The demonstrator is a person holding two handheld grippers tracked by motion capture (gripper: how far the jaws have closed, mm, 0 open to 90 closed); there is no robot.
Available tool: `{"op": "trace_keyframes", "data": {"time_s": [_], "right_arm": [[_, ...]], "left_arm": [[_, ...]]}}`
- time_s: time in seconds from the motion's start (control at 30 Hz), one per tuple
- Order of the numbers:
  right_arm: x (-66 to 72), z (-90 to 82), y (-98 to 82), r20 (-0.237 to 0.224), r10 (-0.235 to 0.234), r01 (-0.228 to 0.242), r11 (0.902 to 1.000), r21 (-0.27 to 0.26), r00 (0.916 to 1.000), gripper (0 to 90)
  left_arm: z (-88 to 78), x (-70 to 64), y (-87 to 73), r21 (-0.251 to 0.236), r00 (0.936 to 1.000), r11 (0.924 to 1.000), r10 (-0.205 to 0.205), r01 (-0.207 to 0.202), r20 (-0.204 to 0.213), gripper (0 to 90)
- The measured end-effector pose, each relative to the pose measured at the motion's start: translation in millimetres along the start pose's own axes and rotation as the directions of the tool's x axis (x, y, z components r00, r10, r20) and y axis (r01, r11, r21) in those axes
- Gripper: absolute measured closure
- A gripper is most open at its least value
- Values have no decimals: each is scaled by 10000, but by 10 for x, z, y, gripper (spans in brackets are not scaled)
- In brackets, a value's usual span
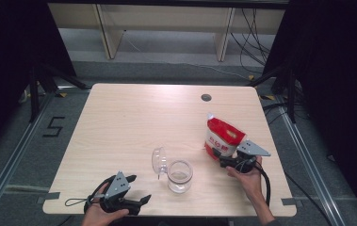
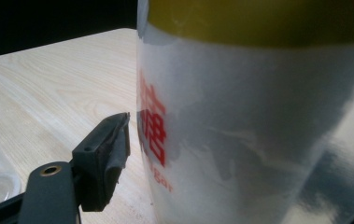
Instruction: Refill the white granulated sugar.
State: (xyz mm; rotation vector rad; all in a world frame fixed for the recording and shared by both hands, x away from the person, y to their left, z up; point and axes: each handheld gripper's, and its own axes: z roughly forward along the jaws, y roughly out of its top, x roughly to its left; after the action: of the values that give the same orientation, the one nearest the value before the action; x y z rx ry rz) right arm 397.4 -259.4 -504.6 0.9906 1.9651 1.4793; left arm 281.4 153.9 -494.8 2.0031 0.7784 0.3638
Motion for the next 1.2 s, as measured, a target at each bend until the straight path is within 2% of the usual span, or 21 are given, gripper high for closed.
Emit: {"op": "trace_keyframes", "data": {"time_s": [0.17,0.27,0.33,0.4,0.43,0.5,0.6,0.63,0.67,0.7,0.73,0.77,0.8,0.9,0.97,1.0,1.03,1.07,1.1,1.17,1.2], "right_arm": [[8,4,-2,-13,16,-16,10000,-38,10000,261],[-5,12,-3,-104,-135,134,9999,-96,9999,263],[4,10,-6,-102,33,-34,9999,-96,9999,261],[-7,20,-6,-198,53,-57,9998,-213,9998,262],[-28,38,-6,-174,-249,242,9988,-430,9995,264],[-29,32,-3,-270,-178,171,9995,-249,9995,266],[-47,46,-9,-270,-282,272,9988,-398,9992,267],[-46,43,-15,-243,-148,137,9989,-448,9996,267],[-65,45,-14,-330,-368,352,9983,-475,9988,267],[-63,42,-14,-347,-277,263,9988,-406,9990,267],[-68,45,-11,-315,-342,329,9986,-406,9989,268],[-68,50,-13,-276,-333,320,9984,-456,9991,269],[-52,47,-18,-324,-33,22,9994,-336,9995,269],[-60,68,-29,-321,-52,33,9982,-595,9995,271],[-85,81,-35,-363,-243,223,9982,-560,9990,272],[-94,71,-30,-173,-432,424,9982,-424,9989,272],[-77,78,-33,-358,-149,131,9986,-509,9992,272],[-84,83,-39,-366,-207,186,9981,-579,9991,272],[-63,83,-47,-410,140,-164,9982,-575,9991,274],[-61,84,-48,-459,178,-206,9980,-602,9988,274],[-55,83,-47,-462,254,-282,9977,-614,9986,274]], "left_arm": [[5,-9,-1,-22,9998,9998,-177,177,118,156],[2,0,1,-2,10000,10000,44,-44,10,156],[-1,15,5,78,9997,9997,244,-245,58,157],[-1,13,5,70,9996,9996,264,-264,51,156],[0,13,5,74,9996,9996,262,-262,53,157],[-1,13,4,86,9996,9996,276,-276,56,157],[3,7,-3,142,9999,9998,130,-129,-88,158],[-4,9,0,203,9999,9997,140,-139,-32,158],[3,-2,-2,67,9999,10000,-48,47,88,159],[-4,11,-1,247,9999,9996,156,-156,10,159],[3,-3,-2,83,10000,10000,-14,13,85,159],[9,2,1,-82,9998,9998,168,-167,105,159],[10,2,1,-89,9998,9998,182,-181,107,160],[11,1,0,-89,9998,9998,175,-175,105,160],[11,1,1,-80,9998,9998,186,-185,110,160],[16,-18,-7,-83,9998,9999,-135,136,127,160],[5,-15,-3,67,10000,10000,-8,8,14,160],[10,-12,-4,62,9999,10000,-20,20,109,160],[10,-11,-4,90,9999,10000,-5,4,136,160],[8,-10,-1,100,9999,9999,52,-53,137,160],[7,3,3,66,9994,9994,327,-327,98,160]]}}
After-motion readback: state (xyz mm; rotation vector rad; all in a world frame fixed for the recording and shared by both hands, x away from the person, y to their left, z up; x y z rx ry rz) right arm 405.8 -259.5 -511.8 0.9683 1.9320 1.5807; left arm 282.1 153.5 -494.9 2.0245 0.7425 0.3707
